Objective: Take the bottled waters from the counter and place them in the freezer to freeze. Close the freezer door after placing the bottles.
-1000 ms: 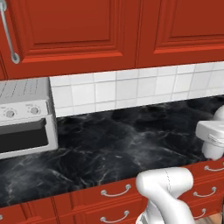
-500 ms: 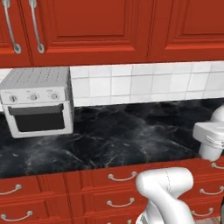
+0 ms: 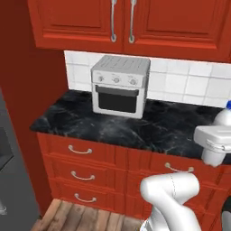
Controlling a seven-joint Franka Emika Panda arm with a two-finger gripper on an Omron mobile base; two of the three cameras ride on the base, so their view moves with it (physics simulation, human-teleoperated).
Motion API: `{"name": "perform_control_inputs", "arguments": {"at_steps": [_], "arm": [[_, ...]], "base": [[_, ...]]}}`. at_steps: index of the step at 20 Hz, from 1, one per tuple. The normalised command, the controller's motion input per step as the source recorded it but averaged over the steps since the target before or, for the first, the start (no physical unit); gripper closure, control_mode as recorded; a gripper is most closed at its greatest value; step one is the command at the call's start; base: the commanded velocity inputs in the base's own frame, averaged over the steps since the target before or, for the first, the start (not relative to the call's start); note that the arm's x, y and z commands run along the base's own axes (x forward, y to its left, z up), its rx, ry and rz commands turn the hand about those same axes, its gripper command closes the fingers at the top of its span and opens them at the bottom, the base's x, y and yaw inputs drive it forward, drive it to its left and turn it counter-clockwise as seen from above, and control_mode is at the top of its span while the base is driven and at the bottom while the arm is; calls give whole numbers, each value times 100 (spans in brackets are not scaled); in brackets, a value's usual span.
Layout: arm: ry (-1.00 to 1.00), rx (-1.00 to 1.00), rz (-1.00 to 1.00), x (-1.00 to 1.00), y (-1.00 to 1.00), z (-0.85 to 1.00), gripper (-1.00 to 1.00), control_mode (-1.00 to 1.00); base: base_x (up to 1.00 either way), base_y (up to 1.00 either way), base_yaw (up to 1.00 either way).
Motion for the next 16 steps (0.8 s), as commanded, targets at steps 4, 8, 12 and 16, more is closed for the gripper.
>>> {"name": "perform_control_inputs", "arguments": {"at_steps": [4,8,12,16], "arm": [[0,0,0,0,0,0,100,100],[0,0,0,0,0,0,100,100],[0,0,0,0,0,0,100,100],[0,0,0,0,0,0,100,100]], "base": [[-76,81,63],[-47,87,63],[5,79,75],[13,73,76]]}}
